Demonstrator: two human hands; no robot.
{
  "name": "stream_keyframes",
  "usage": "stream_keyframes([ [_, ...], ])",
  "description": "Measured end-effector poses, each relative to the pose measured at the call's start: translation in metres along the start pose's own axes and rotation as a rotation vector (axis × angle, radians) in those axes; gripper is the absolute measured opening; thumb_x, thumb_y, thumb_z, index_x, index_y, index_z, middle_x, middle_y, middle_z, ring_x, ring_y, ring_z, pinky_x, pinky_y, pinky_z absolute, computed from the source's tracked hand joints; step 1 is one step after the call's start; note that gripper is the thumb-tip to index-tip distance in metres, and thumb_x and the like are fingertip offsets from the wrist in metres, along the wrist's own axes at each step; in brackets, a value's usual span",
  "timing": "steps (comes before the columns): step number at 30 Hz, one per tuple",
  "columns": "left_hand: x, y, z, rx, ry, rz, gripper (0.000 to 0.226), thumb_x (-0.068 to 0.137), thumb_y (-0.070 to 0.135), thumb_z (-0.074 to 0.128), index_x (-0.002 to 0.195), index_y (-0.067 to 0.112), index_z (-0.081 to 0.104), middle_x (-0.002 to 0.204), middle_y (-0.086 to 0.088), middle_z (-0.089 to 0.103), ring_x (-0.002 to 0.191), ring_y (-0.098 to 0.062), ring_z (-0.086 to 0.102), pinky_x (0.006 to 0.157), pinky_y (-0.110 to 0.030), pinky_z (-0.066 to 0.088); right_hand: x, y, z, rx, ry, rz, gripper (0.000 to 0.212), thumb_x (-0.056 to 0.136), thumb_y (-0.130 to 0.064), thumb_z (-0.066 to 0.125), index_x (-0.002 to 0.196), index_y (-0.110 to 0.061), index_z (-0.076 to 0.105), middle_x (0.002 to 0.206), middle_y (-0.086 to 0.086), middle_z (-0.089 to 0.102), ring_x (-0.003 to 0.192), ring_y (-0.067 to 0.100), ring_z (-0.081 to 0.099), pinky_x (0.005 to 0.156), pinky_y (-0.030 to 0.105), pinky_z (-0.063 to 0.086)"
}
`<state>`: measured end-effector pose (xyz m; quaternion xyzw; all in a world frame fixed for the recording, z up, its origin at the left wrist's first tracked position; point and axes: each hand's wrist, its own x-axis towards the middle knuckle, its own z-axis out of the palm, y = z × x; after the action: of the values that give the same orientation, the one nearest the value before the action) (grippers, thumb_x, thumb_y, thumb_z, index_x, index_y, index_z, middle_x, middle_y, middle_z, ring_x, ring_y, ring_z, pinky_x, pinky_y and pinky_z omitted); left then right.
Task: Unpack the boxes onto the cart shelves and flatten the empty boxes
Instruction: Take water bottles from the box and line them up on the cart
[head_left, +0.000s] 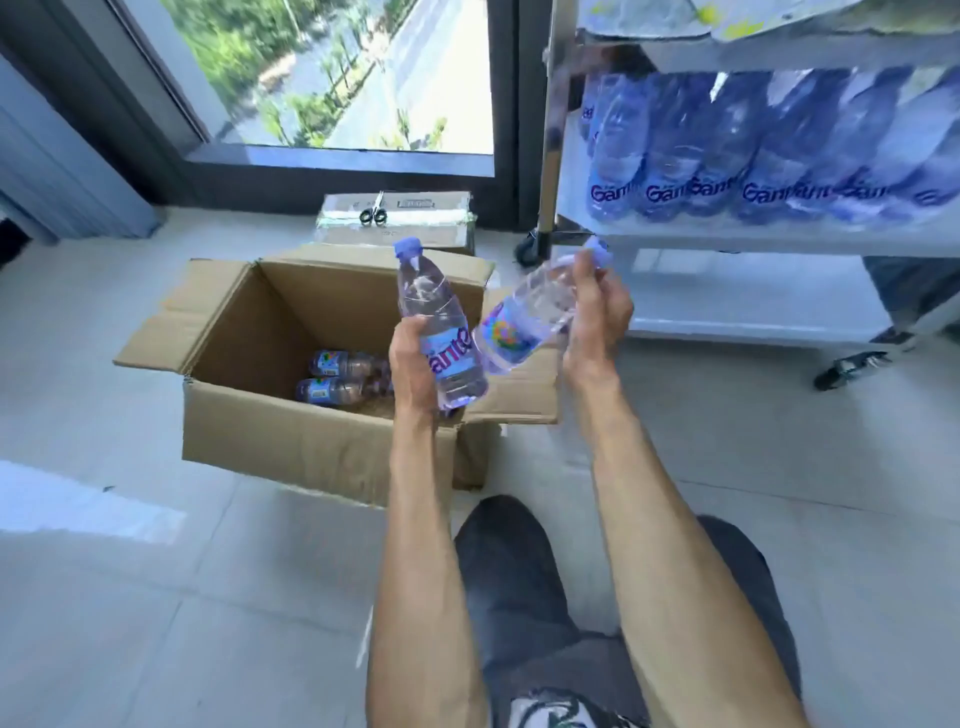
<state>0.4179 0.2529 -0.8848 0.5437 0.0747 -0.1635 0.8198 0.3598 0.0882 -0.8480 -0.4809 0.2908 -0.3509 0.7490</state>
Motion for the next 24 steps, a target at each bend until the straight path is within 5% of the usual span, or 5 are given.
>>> stream_keyframes([
  [4, -0.085, -0.036, 0.039, -0.102, -0.144, -0.066, 0.029, 0.087, 0.03, 0.045, 0.091, 0.003, 0.056, 0.08, -0.018, 0.058, 0.065, -0.027, 0.057, 0.062, -0.032, 0.047, -0.01, -0.025, -0.103, 0.508, -0.041, 0.308, 0.029, 0.102, -0.046, 0.043, 0.089, -0.024, 0.058, 0.065, 0.001, 0.06, 0.061, 0.021, 0.057, 0.06, 0.028, 0.047],
  [8, -0.14, -0.083, 0.065, -0.083, -0.34, -0.231, 0.042, 0.089, 0.044, 0.052, 0.107, 0.007, 0.057, 0.085, -0.013, 0.06, 0.072, -0.024, 0.058, 0.069, -0.035, 0.048, -0.036, -0.013, -0.2, 0.316, 0.048, 0.498, 0.033, 0.098, -0.054, 0.042, 0.089, -0.029, 0.062, 0.099, 0.006, 0.064, 0.086, 0.023, 0.065, 0.086, 0.032, 0.051],
  [10, -0.156, -0.101, 0.076, -0.08, -0.389, -0.331, 0.044, 0.09, 0.049, 0.055, 0.107, 0.009, 0.057, 0.085, -0.01, 0.058, 0.073, -0.021, 0.058, 0.071, -0.034, 0.05, -0.05, -0.009, -0.225, 0.298, 0.087, 0.542, 0.035, 0.087, -0.061, 0.056, 0.079, -0.028, 0.063, 0.083, -0.001, 0.065, 0.075, 0.02, 0.066, 0.077, 0.032, 0.056],
  [15, -0.182, -0.126, 0.098, -0.178, -0.501, -0.595, 0.045, 0.086, 0.049, 0.058, 0.107, 0.009, 0.055, 0.094, -0.011, 0.055, 0.084, -0.023, 0.06, 0.083, -0.037, 0.051, -0.069, -0.01, -0.261, 0.448, 0.009, 0.495, 0.04, 0.065, -0.052, 0.082, 0.07, -0.028, 0.051, 0.071, 0.001, 0.044, 0.073, 0.026, 0.047, 0.079, 0.039, 0.046],
  [24, -0.194, -0.129, 0.107, -0.194, -0.455, -0.558, 0.044, 0.086, 0.039, 0.051, 0.113, 0.004, 0.05, 0.093, -0.015, 0.052, 0.083, -0.028, 0.054, 0.082, -0.035, 0.044, -0.072, -0.023, -0.283, 0.566, 0.155, 0.494, 0.041, 0.089, -0.059, 0.056, 0.087, -0.019, 0.055, 0.077, 0.005, 0.056, 0.063, 0.021, 0.061, 0.064, 0.03, 0.056],
])
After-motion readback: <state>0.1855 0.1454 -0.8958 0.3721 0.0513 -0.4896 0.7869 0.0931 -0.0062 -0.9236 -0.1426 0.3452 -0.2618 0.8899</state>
